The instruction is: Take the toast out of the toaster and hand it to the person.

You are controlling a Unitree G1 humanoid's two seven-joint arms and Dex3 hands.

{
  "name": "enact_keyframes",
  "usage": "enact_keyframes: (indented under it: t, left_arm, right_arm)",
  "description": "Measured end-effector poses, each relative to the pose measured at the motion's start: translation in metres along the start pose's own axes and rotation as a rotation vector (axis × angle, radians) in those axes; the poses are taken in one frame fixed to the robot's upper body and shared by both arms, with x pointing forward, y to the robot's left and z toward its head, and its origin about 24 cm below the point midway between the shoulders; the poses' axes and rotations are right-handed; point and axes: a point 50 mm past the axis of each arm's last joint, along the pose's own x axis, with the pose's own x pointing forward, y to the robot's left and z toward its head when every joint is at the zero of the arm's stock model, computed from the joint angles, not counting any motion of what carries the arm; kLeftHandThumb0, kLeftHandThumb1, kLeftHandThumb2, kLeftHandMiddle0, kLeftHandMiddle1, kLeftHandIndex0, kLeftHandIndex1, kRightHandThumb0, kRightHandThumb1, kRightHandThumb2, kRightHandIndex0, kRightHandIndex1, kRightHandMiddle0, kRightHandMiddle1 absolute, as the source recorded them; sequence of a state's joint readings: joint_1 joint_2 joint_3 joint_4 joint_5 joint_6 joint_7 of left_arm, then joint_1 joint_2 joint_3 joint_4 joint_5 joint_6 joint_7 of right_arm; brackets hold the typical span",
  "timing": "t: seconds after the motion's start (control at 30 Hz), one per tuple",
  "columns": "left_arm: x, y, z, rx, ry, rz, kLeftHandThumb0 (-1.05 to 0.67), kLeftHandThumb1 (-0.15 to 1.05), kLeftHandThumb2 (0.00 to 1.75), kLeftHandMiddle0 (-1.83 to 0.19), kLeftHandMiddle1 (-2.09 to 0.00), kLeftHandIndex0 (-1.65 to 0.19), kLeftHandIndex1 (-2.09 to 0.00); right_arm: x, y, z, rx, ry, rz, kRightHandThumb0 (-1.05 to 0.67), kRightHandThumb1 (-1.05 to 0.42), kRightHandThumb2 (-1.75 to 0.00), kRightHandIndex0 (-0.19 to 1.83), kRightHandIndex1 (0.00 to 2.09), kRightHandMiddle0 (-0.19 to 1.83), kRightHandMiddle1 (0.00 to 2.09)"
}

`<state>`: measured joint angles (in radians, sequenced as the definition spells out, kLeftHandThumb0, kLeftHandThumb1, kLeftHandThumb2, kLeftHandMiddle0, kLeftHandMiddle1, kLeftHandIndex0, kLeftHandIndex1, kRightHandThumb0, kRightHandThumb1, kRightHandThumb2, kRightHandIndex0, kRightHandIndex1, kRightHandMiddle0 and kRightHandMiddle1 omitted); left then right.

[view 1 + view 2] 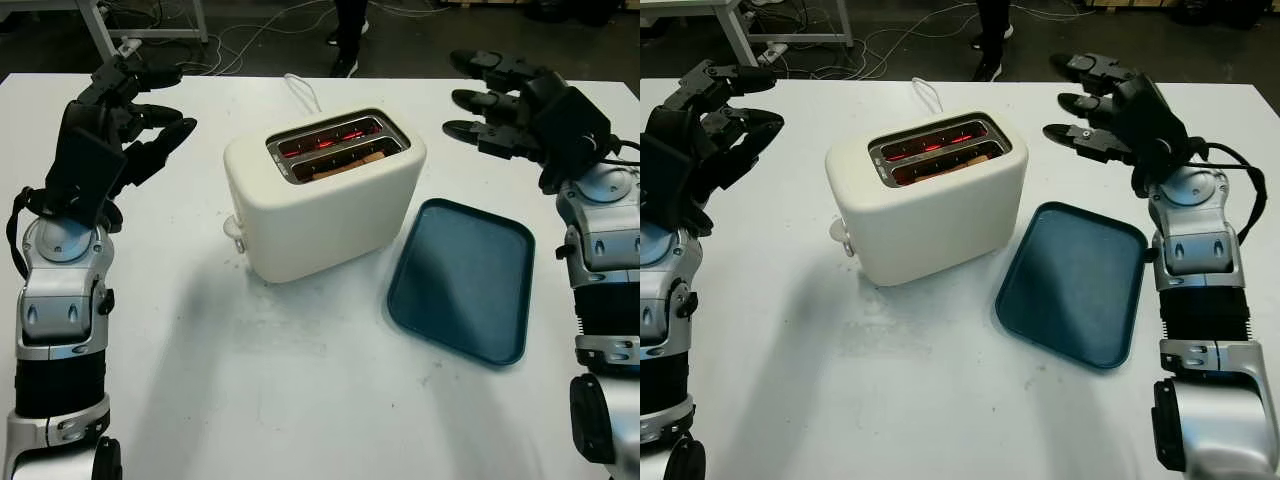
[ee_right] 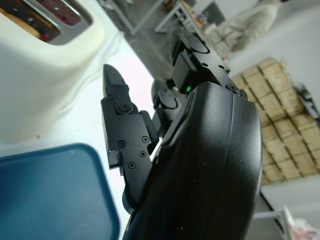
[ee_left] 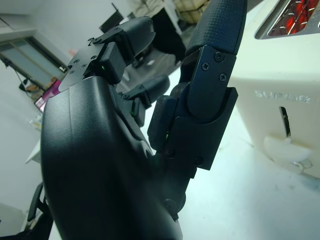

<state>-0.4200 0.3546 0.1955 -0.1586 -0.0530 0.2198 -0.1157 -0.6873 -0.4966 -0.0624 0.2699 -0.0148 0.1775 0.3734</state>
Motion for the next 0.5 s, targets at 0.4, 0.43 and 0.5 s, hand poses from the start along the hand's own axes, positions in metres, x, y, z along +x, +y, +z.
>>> enact_keyframes:
  t: [0.4, 0.43, 0.5]
  left_arm:
    - [0.0009, -0.0066, -0.0046, -0.013, 0.015, -0.032, -0.91, 0.92, 0.15, -0.23, -1.19, -0.24, -1.01]
    - [0.0009, -0.0067, -0.0046, -0.014, 0.015, -0.032, -0.91, 0.92, 0.14, -0.23, -1.20, -0.23, -1.01]
    - [0.0008, -0.0068, -0.0041, -0.015, 0.013, -0.031, -0.91, 0.92, 0.12, -0.24, -1.19, -0.23, -1.02]
  right_arm:
    - [-0.0007, 0.0059, 0.0080, -0.023, -0.034, 0.047, -0.25, -0.90, 0.00, 0.62, 0.09, 0.58, 0.05]
    - [-0.0013, 0.0071, 0.0087, -0.014, -0.037, 0.048, -0.23, -0.90, 0.00, 0.61, 0.09, 0.58, 0.05]
    - [-0.0026, 0.0103, 0.0099, 0.008, -0.044, 0.050, -0.22, -0.90, 0.00, 0.62, 0.09, 0.59, 0.05]
